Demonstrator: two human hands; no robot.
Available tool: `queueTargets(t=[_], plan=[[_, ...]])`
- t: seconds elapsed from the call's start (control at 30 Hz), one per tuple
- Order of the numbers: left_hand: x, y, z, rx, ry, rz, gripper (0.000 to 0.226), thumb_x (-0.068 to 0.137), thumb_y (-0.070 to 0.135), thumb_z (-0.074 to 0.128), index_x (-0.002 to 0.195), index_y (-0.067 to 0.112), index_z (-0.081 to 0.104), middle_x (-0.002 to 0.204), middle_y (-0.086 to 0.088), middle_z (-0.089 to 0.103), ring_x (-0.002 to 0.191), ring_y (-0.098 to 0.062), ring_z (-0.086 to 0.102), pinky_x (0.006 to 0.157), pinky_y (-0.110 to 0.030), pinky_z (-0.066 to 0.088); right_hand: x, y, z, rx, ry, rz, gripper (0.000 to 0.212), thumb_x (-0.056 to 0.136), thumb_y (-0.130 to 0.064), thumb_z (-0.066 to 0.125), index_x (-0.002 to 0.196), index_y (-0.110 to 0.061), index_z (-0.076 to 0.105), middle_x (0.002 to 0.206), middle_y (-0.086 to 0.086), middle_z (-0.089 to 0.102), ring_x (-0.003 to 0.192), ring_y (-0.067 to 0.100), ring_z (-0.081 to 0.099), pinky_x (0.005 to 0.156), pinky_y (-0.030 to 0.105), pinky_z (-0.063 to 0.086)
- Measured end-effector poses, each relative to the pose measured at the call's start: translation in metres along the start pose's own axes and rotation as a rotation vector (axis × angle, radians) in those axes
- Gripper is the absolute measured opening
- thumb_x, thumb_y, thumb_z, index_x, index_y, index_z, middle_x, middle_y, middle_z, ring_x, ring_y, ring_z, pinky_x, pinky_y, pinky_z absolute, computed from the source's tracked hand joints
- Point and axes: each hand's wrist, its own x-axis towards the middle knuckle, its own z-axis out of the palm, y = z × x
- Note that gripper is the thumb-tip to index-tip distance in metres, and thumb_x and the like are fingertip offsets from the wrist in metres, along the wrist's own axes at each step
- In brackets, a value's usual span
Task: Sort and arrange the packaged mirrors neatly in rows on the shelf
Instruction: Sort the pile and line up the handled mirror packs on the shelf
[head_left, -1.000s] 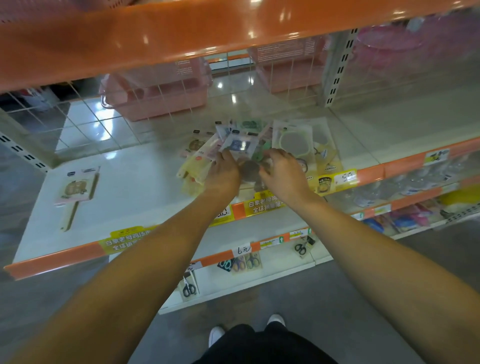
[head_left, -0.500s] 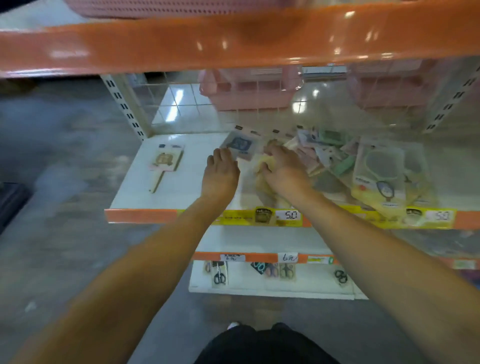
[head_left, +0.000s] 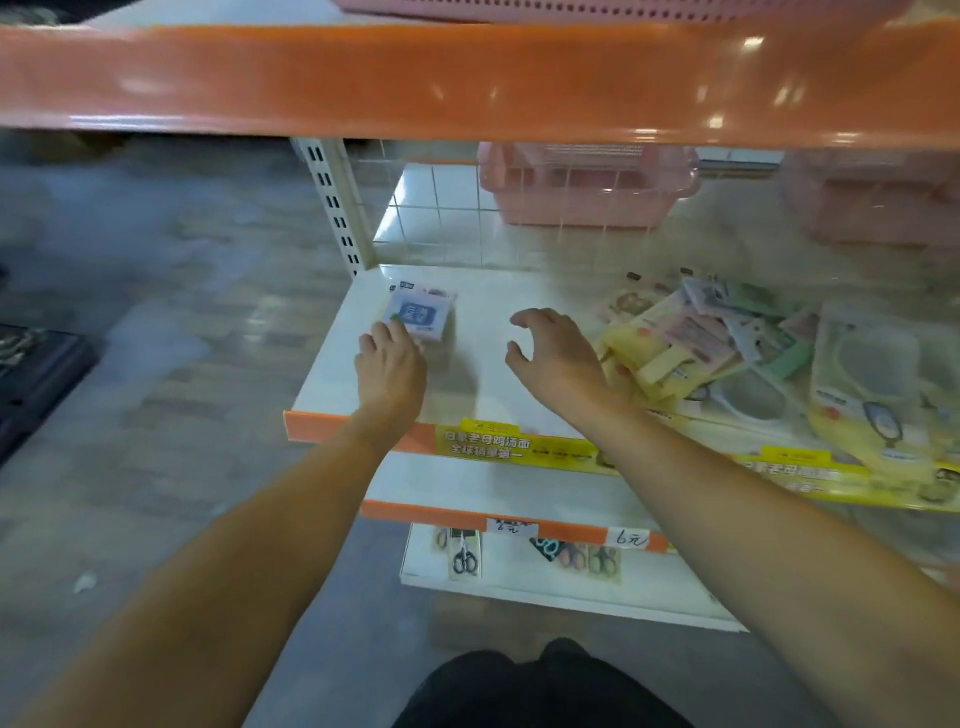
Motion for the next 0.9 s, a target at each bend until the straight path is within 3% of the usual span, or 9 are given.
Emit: queueTargets(t=[0.13, 0.3, 0.5, 0.7, 0.9], plan=[[0.001, -0.001, 0.005, 0.047, -0.004, 0.014, 0.032, 0.088, 0.019, 0.049, 0.116, 0.004, 0.048, 0.120, -0.018, 0.043, 0.109, -0.035, 0.040, 0.084, -0.043, 0.034, 0.002, 0.004, 0.004, -0.015, -0.018, 0.022, 0.039, 0.095, -0.030, 0.050, 0.133, -0.018, 0.050, 0.135, 0.000, 0.051, 0.124, 0.022, 0.044, 0.096, 0.036, 0.042], [0.003, 0.035, -0.011, 0.028, 0.000, 0.276, 0.041, 0.094, 0.033, 0.047, 0.128, 0.012, 0.047, 0.128, -0.010, 0.048, 0.117, -0.033, 0.044, 0.094, -0.042, 0.036, -0.001, 0.009, -0.001, -0.039, -0.003, 0.066, 0.043, 0.095, -0.032, 0.049, 0.136, -0.020, 0.046, 0.137, -0.002, 0.049, 0.127, 0.021, 0.043, 0.099, 0.037, 0.041], [-0.008, 0.117, -0.032, -0.147, -0.013, 0.527, 0.031, 0.095, 0.031, 0.047, 0.120, 0.012, 0.052, 0.115, -0.007, 0.058, 0.105, -0.027, 0.055, 0.079, -0.039, 0.046, -0.027, 0.043, -0.034, -0.063, 0.135, 0.162, 0.041, 0.093, -0.030, 0.053, 0.132, -0.017, 0.049, 0.126, 0.004, 0.056, 0.119, 0.024, 0.050, 0.092, 0.038, 0.045], [-0.034, 0.188, -0.029, -0.209, -0.067, 0.715, 0.039, 0.091, 0.032, 0.051, 0.125, 0.013, 0.050, 0.124, -0.009, 0.055, 0.111, -0.032, 0.052, 0.084, -0.039, 0.045, -0.069, 0.083, -0.075, -0.126, 0.271, 0.282, 0.038, 0.087, -0.026, 0.060, 0.123, -0.013, 0.056, 0.120, 0.010, 0.061, 0.113, 0.030, 0.055, 0.086, 0.040, 0.049], [-0.058, 0.231, -0.024, -0.223, -0.061, 0.778, 0.040, 0.089, 0.029, 0.054, 0.122, 0.007, 0.053, 0.121, -0.015, 0.053, 0.114, -0.033, 0.051, 0.082, -0.041, 0.046, -0.099, 0.108, -0.097, -0.162, 0.324, 0.334, 0.038, 0.087, -0.024, 0.060, 0.122, -0.010, 0.058, 0.117, 0.015, 0.062, 0.108, 0.036, 0.059, 0.081, 0.042, 0.050]])
